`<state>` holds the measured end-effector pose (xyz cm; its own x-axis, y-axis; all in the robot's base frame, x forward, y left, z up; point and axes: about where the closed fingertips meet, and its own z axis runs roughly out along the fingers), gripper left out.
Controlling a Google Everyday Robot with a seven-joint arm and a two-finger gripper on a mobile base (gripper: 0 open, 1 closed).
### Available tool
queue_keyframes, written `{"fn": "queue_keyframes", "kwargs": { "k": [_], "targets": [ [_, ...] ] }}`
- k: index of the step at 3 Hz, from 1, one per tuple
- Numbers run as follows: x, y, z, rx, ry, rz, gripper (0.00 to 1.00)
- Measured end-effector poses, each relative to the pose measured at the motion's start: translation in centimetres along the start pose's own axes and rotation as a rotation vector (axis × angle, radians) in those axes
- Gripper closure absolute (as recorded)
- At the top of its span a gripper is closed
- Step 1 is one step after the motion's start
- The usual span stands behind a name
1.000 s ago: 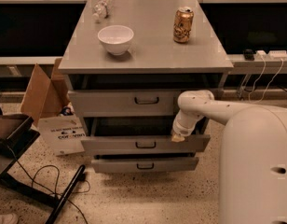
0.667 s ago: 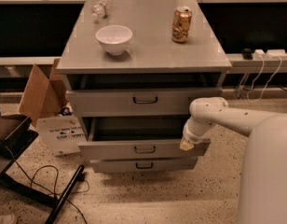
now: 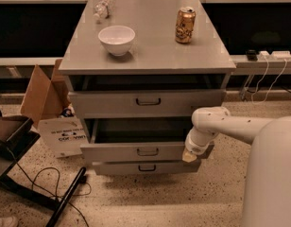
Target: Open middle drawer
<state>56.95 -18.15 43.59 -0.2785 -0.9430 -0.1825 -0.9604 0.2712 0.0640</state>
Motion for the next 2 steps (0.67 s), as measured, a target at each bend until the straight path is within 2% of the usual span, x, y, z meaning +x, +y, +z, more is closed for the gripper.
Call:
{"fn": "queue_keyframes", "kwargs": {
  "k": [1,2],
  "targets": [
    [-1.1,0.6,-2.1,0.046,0.03,-0.04,0.35],
    [-3.4,3.0,-7.8,0.173,0.09,-0.107,0.04]
  ]
}}
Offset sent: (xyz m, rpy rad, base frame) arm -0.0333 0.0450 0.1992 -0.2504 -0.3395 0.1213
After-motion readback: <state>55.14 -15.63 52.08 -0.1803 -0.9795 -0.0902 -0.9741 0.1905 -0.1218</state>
